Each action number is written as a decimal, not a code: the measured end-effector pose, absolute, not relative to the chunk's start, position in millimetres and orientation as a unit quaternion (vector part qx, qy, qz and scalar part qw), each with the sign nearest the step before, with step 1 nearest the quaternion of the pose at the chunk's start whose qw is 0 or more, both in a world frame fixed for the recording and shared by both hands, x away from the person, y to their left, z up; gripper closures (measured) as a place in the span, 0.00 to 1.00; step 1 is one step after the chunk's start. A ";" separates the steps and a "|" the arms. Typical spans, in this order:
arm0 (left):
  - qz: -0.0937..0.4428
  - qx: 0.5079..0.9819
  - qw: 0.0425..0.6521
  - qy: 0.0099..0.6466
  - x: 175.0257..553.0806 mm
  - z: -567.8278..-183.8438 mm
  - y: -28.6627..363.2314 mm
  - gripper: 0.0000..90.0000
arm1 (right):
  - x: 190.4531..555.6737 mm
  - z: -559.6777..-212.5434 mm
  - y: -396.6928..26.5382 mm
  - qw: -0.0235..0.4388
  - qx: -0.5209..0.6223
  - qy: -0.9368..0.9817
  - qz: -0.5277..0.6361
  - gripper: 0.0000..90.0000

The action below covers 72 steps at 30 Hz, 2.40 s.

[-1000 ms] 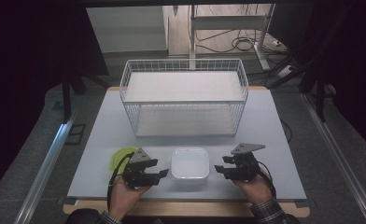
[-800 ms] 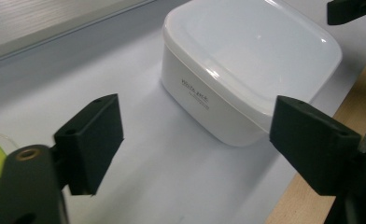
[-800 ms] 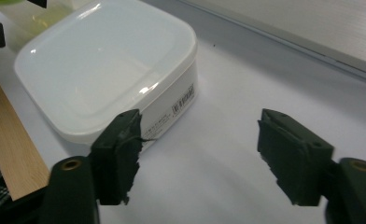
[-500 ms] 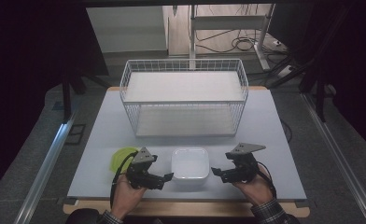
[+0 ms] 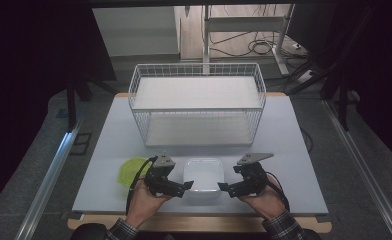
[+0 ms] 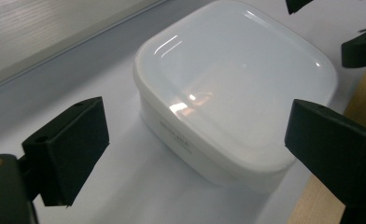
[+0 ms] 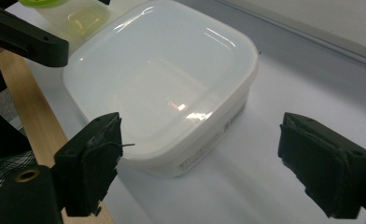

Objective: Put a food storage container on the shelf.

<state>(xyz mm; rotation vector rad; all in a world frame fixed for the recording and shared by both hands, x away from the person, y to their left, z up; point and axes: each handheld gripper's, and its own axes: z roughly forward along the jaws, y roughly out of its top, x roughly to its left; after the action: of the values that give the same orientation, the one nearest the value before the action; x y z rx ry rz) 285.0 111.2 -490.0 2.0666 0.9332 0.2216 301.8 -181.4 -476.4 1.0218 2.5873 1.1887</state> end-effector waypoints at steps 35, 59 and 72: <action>-0.006 0.813 0.409 0.414 276.4 -484.3 120.6 0.68 | 304.9 -475.0 -185.0 -0.055 0.429 0.805 0.406 0.77; 0.039 0.777 0.441 0.447 276.3 -475.6 123.1 0.88 | 300.7 -469.3 -180.1 0.036 0.425 0.788 0.445 0.87; 0.066 0.767 0.467 0.434 289.1 -437.1 128.2 0.88 | 308.8 -428.9 -178.9 0.070 0.399 0.775 0.486 0.88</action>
<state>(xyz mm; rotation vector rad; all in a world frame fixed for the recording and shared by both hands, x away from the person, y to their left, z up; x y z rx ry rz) 289.1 128.2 -437.1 1.8825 1.0654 0.1628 308.8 -178.9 -428.9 1.1995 2.3312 1.4615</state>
